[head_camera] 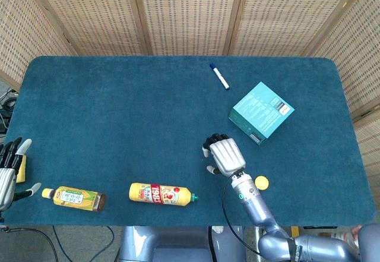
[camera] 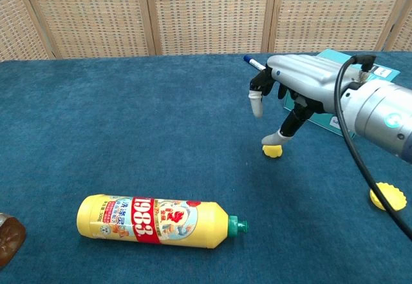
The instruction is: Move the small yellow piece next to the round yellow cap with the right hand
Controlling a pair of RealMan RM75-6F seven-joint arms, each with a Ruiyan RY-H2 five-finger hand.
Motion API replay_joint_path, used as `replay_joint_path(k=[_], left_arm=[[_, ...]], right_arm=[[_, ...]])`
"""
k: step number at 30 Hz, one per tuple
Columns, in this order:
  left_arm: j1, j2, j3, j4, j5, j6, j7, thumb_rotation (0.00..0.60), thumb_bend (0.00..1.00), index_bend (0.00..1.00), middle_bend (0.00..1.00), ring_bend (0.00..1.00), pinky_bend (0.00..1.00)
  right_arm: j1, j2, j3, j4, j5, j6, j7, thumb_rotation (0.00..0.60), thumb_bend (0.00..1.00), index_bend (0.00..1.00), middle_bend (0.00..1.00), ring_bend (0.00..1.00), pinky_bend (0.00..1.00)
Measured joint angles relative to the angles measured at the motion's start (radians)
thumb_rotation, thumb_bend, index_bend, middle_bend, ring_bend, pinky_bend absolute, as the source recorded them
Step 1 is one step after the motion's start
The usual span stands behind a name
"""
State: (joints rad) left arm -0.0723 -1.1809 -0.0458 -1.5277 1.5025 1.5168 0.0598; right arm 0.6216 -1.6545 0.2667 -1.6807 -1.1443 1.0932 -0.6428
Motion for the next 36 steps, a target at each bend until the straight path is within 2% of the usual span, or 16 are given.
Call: replay_joint_path(k=[4,7,9,20,36], left_arm=[[-0.001,-0.001,0.000,0.001,-0.002,-0.004,0.000,0.600,0.05,0.00,0.00,0.00,0.00],[-0.002,-0.001,0.000,0.002,-0.002,-0.006,-0.001,0.600,0.05,0.00,0.00,0.00,0.00],[-0.003,-0.001,0.000,0.002,-0.004,-0.008,-0.002,0.600,0.05,0.00,0.00,0.00,0.00],[-0.005,-0.001,0.001,0.006,-0.003,-0.012,-0.007,0.600,0.05,0.00,0.00,0.00,0.00],[-0.006,-0.001,0.005,0.002,0.001,-0.012,-0.004,0.600,0.05,0.00,0.00,0.00,0.00]], right_arm=[[0.022,-0.030,0.000,0.048,0.032,-0.015,-0.014,0.600,0.06,0.57,0.40,0.28,0.33],[0.039,-0.055,-0.003,0.085,0.052,-0.026,-0.026,0.600,0.14,0.57,0.39,0.27,0.33],[0.050,-0.070,-0.006,0.105,0.062,-0.032,-0.033,0.600,0.18,0.55,0.38,0.26,0.33],[0.091,-0.112,-0.016,0.154,0.090,-0.034,-0.057,0.600,0.31,0.46,0.31,0.20,0.31],[0.129,-0.109,-0.034,0.185,0.155,-0.038,-0.145,0.600,0.38,0.40,0.25,0.12,0.26]])
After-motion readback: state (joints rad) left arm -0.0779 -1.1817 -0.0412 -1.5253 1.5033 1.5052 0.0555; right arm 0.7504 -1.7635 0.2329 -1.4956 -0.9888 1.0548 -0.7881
